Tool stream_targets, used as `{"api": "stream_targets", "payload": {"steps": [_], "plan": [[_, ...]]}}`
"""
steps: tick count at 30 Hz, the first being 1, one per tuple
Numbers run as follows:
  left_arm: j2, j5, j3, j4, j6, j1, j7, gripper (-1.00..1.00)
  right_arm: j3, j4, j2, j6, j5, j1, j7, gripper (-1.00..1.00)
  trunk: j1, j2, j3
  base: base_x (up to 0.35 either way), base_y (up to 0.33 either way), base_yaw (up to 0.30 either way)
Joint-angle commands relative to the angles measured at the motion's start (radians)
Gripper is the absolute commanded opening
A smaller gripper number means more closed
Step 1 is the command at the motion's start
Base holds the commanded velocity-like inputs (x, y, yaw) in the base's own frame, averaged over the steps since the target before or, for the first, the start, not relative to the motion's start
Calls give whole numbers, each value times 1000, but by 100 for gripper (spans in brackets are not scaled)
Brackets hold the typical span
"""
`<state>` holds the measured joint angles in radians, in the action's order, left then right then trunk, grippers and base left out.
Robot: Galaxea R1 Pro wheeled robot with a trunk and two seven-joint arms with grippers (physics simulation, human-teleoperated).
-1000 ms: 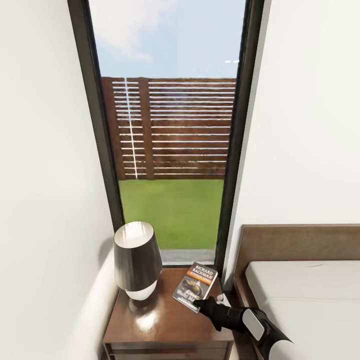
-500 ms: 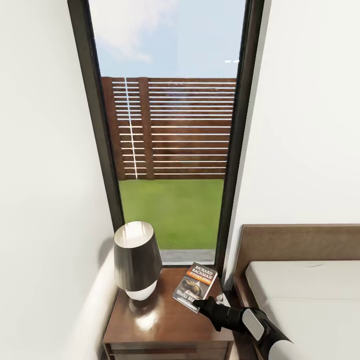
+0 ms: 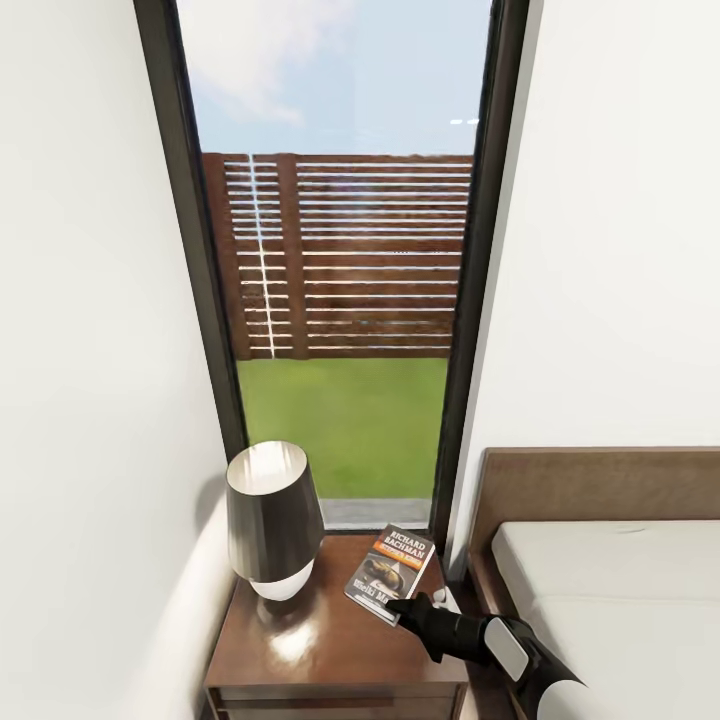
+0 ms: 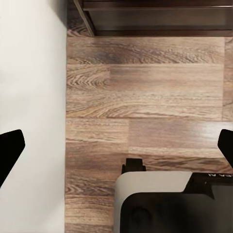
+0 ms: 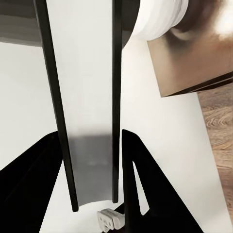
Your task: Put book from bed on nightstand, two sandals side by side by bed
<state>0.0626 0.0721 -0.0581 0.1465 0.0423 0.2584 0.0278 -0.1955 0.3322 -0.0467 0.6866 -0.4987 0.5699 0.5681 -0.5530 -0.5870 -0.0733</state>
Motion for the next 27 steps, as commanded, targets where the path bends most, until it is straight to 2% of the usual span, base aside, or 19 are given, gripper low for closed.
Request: {"api": "stream_targets", "payload": {"steps": [1, 21, 27], "plan": [[0, 8, -6, -1, 3, 1, 3, 100, -6, 1, -1, 7, -1, 1, -1, -100, -4, -9, -5, 0, 0, 0], [0, 8, -6, -1, 5, 1, 3, 100, -5, 1, -2, 11, 0, 1, -3, -100, -4, -9, -5, 0, 0, 0], [0, 9, -6, -1, 26, 1, 0, 100, -5, 1, -2, 11, 0, 1, -3, -100, -23, -44, -21, 0, 0, 0]]}}
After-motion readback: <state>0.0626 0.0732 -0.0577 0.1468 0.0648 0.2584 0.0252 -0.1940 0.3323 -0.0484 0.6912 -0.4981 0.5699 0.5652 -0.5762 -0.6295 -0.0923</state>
